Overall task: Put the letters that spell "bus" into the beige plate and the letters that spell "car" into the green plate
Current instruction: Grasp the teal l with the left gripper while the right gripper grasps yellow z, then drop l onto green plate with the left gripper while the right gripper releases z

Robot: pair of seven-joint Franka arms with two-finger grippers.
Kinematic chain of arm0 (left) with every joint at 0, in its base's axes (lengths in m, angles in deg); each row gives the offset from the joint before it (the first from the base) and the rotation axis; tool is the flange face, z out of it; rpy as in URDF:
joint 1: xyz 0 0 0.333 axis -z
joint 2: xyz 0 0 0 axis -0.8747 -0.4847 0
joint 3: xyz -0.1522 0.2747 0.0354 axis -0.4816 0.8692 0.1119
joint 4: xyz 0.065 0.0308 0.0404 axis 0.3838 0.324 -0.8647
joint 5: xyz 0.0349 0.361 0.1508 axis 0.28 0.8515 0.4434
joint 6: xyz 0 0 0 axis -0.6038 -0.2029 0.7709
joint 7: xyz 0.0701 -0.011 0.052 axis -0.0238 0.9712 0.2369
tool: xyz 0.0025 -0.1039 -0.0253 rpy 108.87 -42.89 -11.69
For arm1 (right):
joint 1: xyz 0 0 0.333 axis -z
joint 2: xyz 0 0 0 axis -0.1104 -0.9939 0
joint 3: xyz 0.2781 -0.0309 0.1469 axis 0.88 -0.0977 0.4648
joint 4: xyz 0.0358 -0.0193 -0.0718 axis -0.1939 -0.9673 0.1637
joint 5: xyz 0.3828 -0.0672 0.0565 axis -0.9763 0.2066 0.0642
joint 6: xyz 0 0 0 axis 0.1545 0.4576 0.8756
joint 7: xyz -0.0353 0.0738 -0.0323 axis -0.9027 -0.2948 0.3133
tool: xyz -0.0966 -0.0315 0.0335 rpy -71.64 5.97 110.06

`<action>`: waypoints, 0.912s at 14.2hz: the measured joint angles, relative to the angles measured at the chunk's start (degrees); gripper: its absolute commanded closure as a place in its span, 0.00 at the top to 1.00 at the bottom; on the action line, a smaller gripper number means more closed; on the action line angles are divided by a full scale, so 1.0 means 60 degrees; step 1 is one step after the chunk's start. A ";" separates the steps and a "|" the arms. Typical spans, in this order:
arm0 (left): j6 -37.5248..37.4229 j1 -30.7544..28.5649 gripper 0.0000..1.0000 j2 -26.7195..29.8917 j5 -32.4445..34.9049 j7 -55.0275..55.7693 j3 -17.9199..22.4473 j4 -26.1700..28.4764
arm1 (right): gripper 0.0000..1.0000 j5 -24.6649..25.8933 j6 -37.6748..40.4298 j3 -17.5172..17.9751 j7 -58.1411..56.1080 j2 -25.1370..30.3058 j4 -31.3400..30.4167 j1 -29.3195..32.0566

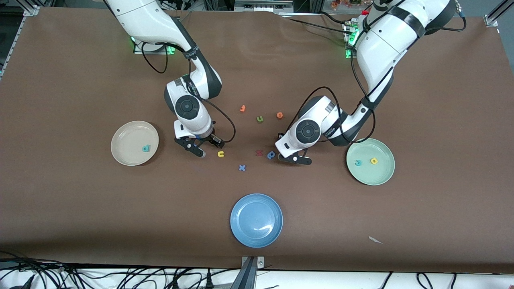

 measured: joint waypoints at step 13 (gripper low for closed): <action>-0.1867 -0.1033 0.00 0.1242 0.0028 -0.0086 0.0088 -0.0371 | 0.45 -0.0001 -0.0118 0.0023 -0.0012 -0.0206 0.0001 0.0000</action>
